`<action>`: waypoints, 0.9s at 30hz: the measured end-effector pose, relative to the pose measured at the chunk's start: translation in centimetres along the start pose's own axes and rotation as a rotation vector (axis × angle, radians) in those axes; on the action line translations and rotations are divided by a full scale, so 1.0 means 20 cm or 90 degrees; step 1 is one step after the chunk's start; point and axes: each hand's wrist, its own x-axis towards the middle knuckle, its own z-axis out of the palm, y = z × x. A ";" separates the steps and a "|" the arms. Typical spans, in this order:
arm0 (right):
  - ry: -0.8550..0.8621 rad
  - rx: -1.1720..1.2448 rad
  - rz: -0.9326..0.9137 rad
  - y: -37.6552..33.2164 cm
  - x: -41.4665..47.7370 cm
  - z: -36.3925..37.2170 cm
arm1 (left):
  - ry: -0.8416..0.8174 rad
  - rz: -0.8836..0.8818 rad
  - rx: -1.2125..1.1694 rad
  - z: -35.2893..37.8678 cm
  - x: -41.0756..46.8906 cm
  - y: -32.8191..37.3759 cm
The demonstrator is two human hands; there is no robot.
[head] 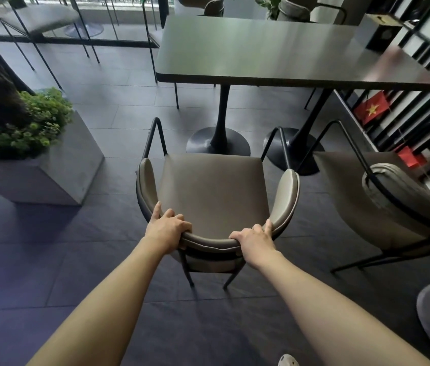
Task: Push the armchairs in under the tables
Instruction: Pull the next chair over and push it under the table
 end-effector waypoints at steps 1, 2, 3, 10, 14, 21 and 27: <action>-0.004 0.005 -0.001 0.00 0.00 0.00 | 0.009 -0.005 0.003 0.00 -0.01 0.01; -0.013 0.011 -0.004 0.01 0.01 0.00 | 0.020 -0.008 0.003 0.01 -0.01 0.02; -0.026 0.019 -0.008 0.01 0.01 -0.01 | 0.032 -0.010 0.002 0.02 -0.02 0.02; -0.088 0.016 -0.035 0.07 0.03 -0.03 | 0.025 -0.005 -0.027 0.02 -0.02 0.06; -0.089 0.011 -0.036 0.10 0.03 -0.04 | 0.023 -0.003 -0.043 0.02 -0.01 0.08; -0.098 -0.005 -0.043 0.11 0.04 -0.05 | 0.025 0.005 -0.054 0.02 0.00 0.08; -0.080 -0.004 -0.047 0.11 0.02 -0.04 | 0.013 0.003 -0.045 0.02 0.00 0.08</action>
